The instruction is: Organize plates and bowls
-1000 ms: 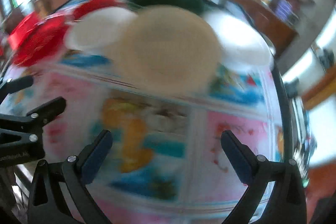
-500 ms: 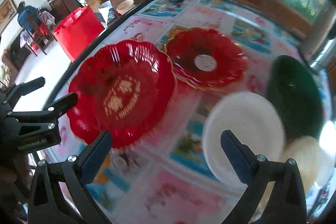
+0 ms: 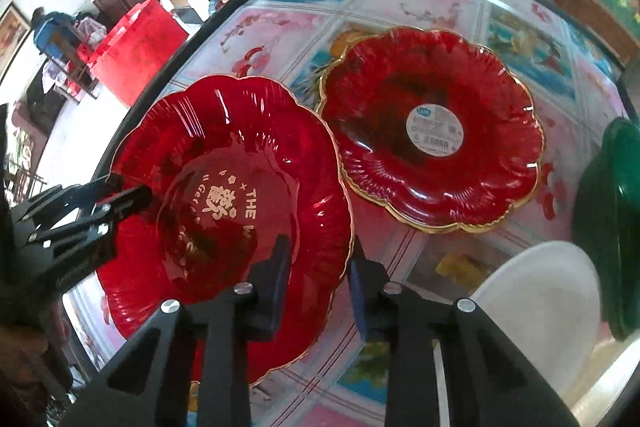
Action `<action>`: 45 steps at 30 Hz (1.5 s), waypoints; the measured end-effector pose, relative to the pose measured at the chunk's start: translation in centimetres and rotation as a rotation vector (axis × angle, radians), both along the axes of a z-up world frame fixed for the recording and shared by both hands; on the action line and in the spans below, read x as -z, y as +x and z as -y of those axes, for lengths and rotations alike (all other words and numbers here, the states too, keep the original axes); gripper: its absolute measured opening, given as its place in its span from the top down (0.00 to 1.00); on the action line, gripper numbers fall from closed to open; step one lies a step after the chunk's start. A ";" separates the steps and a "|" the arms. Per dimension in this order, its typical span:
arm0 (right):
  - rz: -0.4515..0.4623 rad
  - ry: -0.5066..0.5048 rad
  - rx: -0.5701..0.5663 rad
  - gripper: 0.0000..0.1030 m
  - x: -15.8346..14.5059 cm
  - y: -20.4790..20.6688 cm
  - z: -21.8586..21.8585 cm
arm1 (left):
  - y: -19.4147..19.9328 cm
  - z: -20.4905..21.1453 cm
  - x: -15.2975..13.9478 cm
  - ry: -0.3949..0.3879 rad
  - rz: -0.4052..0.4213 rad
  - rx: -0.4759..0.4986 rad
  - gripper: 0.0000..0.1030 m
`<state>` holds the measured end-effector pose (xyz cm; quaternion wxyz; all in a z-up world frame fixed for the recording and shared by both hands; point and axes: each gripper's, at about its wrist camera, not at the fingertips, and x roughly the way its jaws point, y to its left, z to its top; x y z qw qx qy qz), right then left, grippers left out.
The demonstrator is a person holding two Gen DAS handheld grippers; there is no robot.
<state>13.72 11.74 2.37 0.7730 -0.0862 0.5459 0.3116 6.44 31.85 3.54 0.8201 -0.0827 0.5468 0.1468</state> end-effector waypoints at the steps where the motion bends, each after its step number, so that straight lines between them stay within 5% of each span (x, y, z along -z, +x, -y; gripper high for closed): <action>1: 0.001 0.005 0.001 0.79 0.1 0.0 0.1 | 0.0 -0.3 -0.1 -0.015 0.004 -0.007 0.79; 6: 0.039 -0.031 -0.028 0.80 0.2 -0.7 -0.5 | -0.2 0.3 0.0 0.020 0.013 -0.007 0.79; 13: 0.091 -0.041 -0.038 0.79 -0.4 -1.9 -0.4 | -1.8 0.0 -0.7 -0.035 0.030 -0.041 0.80; 23: 0.068 0.017 -0.131 0.77 -1.7 -7.0 -1.6 | -9.3 -2.1 -3.2 -0.021 0.034 -0.100 0.80; 33: 0.002 -0.020 -0.223 0.77 1.3 -10.4 -4.3 | -14.6 -3.6 0.2 -0.050 -0.015 -0.176 0.79; 41: 0.017 -0.019 -0.222 0.77 1.9 -10.2 -5.1 | -14.5 -4.3 0.4 -0.034 0.045 -0.200 0.78; 43: 0.018 -0.012 -0.220 0.76 1.8 -10.9 -4.9 | -14.5 -4.5 0.4 -0.051 0.060 -0.203 0.71; 45: 0.012 -0.005 -0.218 0.76 1.8 -11.2 -4.7 | -14.4 -4.5 0.4 -0.073 0.077 -0.193 0.53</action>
